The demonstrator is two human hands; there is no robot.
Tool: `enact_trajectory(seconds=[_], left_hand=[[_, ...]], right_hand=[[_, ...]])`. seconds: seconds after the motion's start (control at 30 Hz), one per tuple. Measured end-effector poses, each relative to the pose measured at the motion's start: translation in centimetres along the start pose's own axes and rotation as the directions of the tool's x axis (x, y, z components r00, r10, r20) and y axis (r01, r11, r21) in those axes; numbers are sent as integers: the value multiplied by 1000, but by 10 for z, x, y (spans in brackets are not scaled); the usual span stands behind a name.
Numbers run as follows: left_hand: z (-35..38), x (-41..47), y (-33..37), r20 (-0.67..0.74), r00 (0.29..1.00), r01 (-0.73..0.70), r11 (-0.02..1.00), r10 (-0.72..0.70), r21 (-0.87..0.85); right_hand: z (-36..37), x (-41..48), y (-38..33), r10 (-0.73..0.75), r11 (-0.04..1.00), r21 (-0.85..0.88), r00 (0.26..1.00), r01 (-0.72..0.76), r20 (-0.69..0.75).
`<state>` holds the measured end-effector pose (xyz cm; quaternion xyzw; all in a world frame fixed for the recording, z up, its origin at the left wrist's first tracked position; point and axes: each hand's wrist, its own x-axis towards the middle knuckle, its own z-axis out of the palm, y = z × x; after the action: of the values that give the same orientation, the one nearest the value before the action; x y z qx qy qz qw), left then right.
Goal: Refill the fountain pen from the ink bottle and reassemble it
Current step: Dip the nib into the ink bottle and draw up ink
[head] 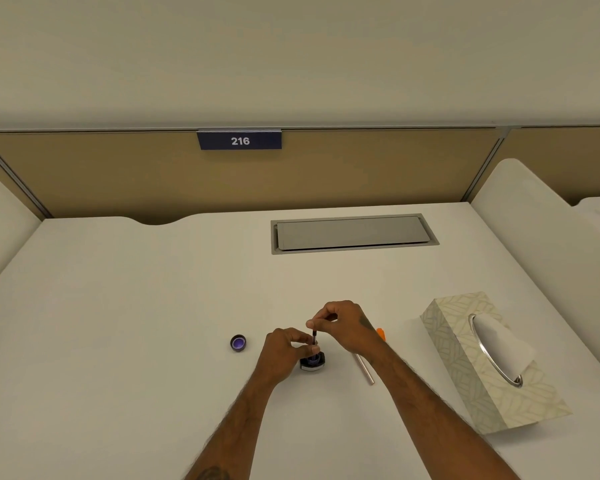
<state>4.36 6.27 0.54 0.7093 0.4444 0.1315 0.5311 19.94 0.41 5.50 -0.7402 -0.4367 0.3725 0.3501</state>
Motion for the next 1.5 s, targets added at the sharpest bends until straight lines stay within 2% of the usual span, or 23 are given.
enact_trajectory(seconds=[0.17, 0.43, 0.6, 1.2, 1.5], left_hand=[[0, 1, 1, 4, 1000, 5, 1000, -5, 2], [-1, 1, 0, -7, 1000, -7, 1000, 6, -9], [-1, 1, 0, -5, 1000, -12, 1000, 12, -7], [0, 1, 1, 2, 1000, -15, 1000, 15, 11], [-2, 1, 0, -10, 1000, -24, 1000, 24, 8]], right_hand=[[3, 3, 0, 2, 1000, -30, 999, -4, -45], [-4, -3, -3, -40, 999, 33, 998, 39, 44], [-6, -5, -2, -53, 999, 0, 997, 53, 61], [1, 1, -1, 14, 1000, 24, 999, -13, -38], [-7, -4, -1, -39, 996, 77, 997, 33, 73]])
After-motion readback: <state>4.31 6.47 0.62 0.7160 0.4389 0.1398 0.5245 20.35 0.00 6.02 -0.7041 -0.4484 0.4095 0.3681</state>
